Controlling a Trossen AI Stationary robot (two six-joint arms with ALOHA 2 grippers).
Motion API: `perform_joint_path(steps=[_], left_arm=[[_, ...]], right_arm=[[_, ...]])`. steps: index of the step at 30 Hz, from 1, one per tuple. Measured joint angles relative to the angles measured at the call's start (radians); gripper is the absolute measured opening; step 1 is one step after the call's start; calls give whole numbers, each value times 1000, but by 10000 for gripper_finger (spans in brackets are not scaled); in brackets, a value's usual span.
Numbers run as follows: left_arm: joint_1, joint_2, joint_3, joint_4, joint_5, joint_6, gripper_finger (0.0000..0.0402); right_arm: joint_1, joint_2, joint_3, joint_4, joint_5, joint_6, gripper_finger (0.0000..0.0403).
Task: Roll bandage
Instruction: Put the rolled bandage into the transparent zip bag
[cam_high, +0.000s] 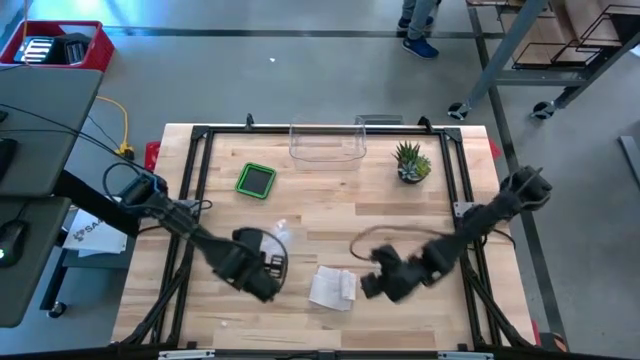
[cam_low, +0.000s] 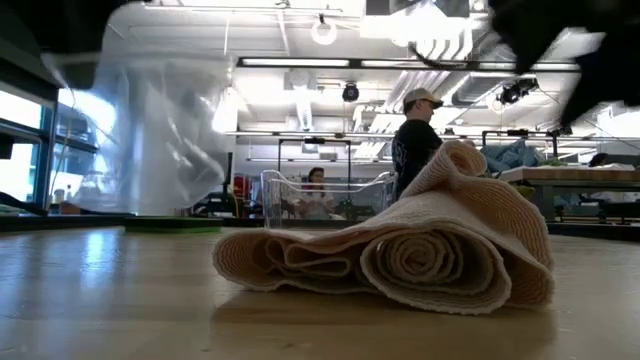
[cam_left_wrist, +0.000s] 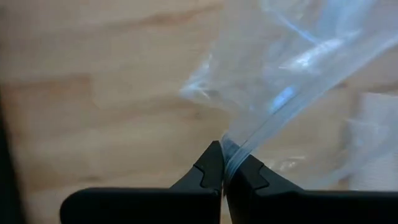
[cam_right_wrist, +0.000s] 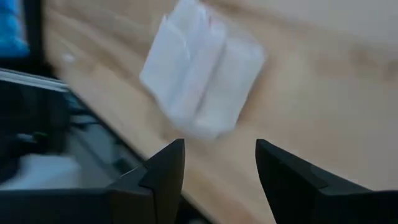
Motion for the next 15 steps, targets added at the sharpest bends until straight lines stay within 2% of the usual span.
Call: perform_joint_path(steps=[3,8,15], left_arm=[[48,28,0,-31,12,132,0],[98,99,0,-28,25,286,0],[111,174,0,54,70,343,0]], right_arm=[[104,0,-57,132,100,196,188],[198,26,-36,62,163,421,187],[185,150,76,53,224,416,187]])
